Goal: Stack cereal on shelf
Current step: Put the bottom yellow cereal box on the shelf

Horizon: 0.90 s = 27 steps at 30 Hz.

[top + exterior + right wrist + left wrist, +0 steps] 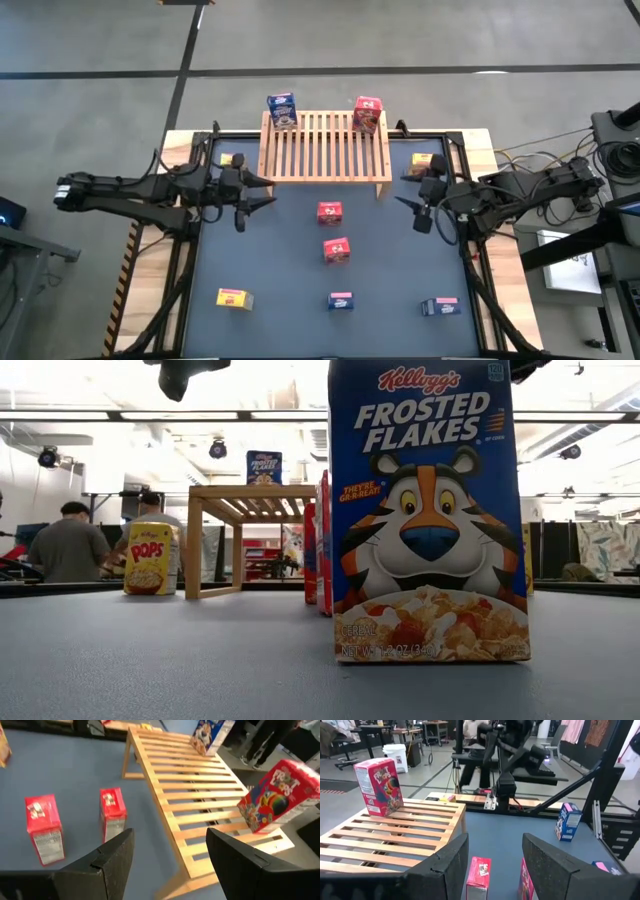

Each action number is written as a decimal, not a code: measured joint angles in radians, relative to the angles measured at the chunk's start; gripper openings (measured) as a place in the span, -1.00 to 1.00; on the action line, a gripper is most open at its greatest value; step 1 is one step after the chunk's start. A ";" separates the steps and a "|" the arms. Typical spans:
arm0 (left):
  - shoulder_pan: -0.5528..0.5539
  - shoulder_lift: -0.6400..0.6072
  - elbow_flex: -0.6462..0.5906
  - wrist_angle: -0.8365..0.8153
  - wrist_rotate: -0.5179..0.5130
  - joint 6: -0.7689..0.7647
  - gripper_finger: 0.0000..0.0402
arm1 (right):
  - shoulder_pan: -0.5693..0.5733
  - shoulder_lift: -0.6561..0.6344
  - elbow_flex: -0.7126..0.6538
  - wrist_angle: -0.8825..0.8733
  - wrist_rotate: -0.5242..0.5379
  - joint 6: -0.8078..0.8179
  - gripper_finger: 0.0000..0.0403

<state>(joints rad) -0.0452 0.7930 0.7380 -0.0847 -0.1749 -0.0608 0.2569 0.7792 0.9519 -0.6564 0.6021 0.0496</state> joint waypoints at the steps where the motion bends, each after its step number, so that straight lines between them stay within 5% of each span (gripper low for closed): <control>1: 0.000 0.005 0.000 -0.001 0.000 0.000 -0.15 | 0.000 0.000 0.005 0.002 -0.002 -0.004 0.18; 9: 0.001 0.077 0.000 -0.007 0.000 -0.066 -0.15 | 0.000 0.010 -0.013 0.048 -0.007 -0.033 0.18; 22: -0.038 0.218 0.298 -0.556 0.043 -0.203 -0.28 | 0.000 0.055 -0.025 0.063 -0.061 -0.047 0.18; 27: -0.114 0.309 0.366 -0.631 0.114 -0.315 -0.41 | 0.005 0.061 -0.026 0.084 -0.060 -0.062 0.18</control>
<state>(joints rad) -0.1592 1.1022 1.1041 -0.7158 -0.0606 -0.3759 0.2621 0.8398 0.9257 -0.5728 0.5417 -0.0128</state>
